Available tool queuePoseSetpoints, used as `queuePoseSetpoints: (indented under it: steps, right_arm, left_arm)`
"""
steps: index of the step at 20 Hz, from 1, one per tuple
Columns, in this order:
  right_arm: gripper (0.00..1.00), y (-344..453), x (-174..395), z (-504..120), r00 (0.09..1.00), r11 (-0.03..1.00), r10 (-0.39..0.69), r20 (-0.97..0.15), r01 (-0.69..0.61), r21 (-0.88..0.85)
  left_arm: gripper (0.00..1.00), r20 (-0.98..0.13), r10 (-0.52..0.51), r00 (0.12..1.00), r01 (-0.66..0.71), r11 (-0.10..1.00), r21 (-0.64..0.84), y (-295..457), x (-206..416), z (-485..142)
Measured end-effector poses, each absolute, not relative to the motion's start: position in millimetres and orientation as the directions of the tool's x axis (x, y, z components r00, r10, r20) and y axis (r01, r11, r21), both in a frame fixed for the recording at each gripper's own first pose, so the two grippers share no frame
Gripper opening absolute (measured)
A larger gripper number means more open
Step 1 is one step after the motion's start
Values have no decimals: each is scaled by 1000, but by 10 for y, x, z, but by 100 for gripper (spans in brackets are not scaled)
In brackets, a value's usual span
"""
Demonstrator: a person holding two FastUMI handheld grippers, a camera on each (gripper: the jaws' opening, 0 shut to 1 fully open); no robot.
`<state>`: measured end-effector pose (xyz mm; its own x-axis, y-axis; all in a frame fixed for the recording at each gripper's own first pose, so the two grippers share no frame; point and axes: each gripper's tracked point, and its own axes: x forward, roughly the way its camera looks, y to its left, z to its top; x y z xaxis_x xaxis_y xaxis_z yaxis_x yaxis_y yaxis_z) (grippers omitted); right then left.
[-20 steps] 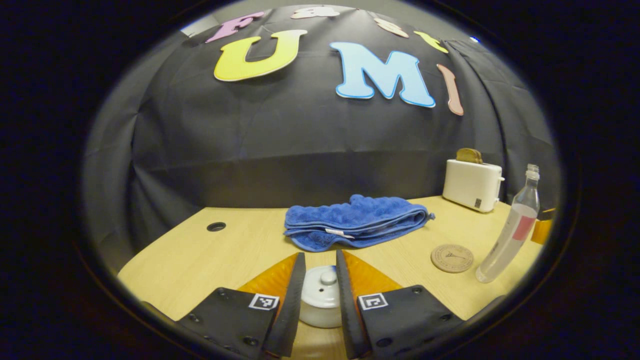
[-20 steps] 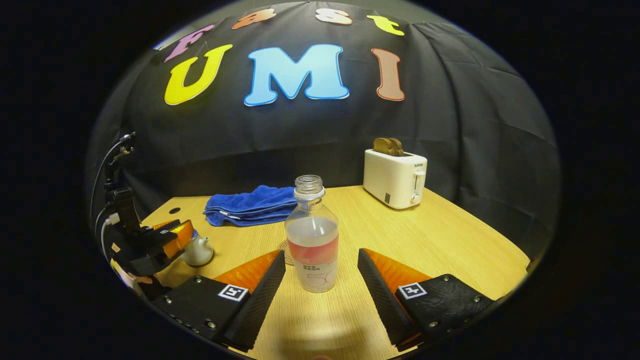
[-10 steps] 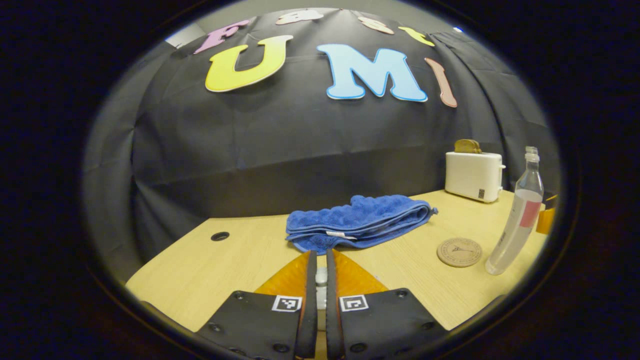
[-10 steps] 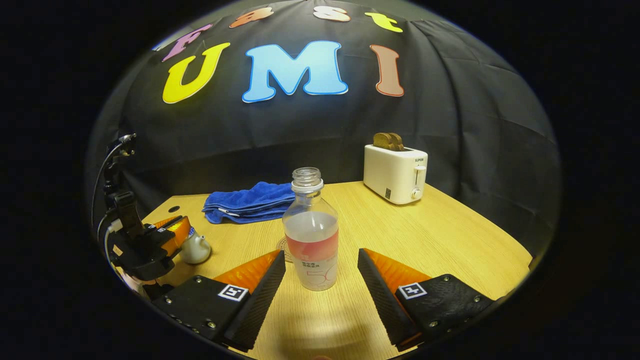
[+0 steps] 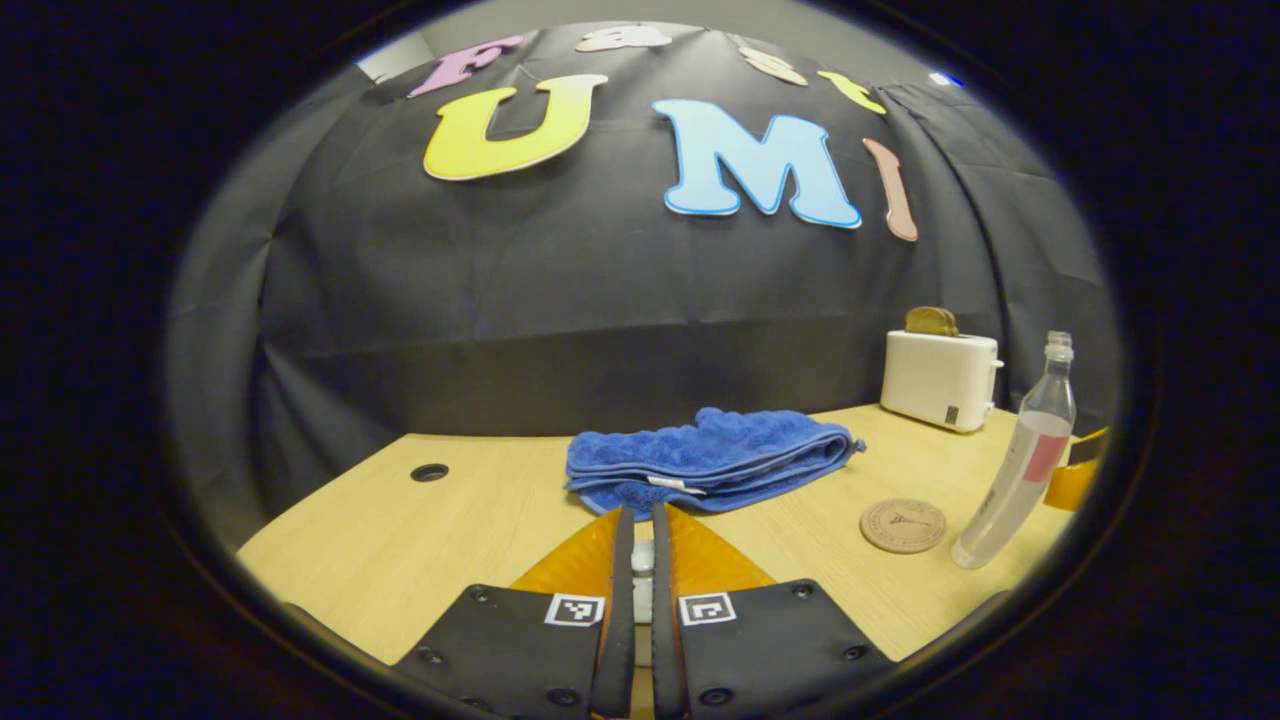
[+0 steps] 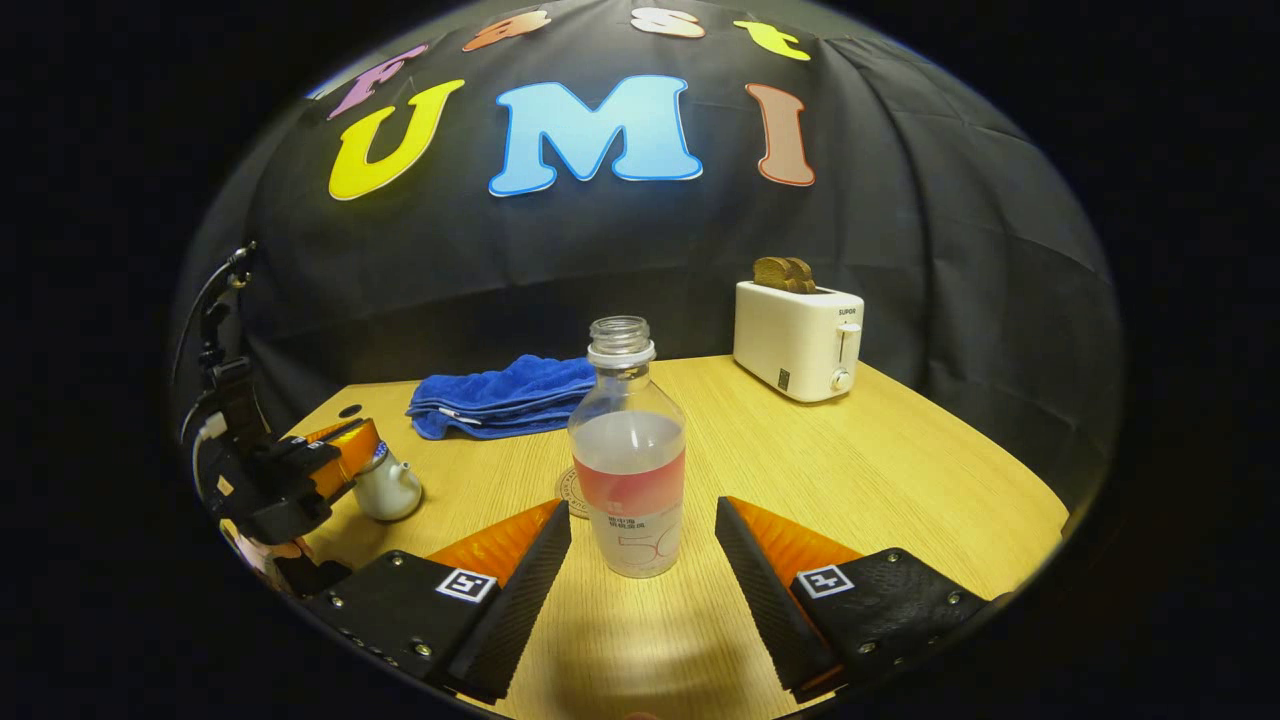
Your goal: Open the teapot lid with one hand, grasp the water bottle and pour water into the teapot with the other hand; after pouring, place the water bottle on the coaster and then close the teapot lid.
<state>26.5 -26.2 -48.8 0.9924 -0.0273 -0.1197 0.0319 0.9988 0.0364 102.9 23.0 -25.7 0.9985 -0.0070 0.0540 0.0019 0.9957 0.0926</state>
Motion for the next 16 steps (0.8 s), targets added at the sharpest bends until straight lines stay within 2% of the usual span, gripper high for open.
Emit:
queuePoseSetpoints:
  steps: [6,10,12,13,14,16]
  right_arm:
    - [94,-232,445,-586,990,999,-27,-136,30,19]
    - [94,-238,654,-660,989,999,-33,-144,31,-14]
    - [92,-231,731,-719,986,999,-34,-161,30,-25]
    - [85,-228,745,-754,985,999,-37,-169,32,-29]
    - [83,-234,773,-769,984,999,-40,-174,35,-33]
    - [81,-241,800,-759,985,997,-55,-164,46,-56]
  left_arm:
    - [14,106,-15,994,9,998,56,336,880,-6]
    - [14,89,35,995,-38,999,35,674,852,-70]
    - [13,82,65,995,-67,997,25,875,833,-96]
    - [13,80,79,994,-81,996,26,981,823,-103]
    - [14,78,95,992,-97,995,28,1080,824,-123]
    - [14,71,117,991,-120,992,27,1242,807,-160]
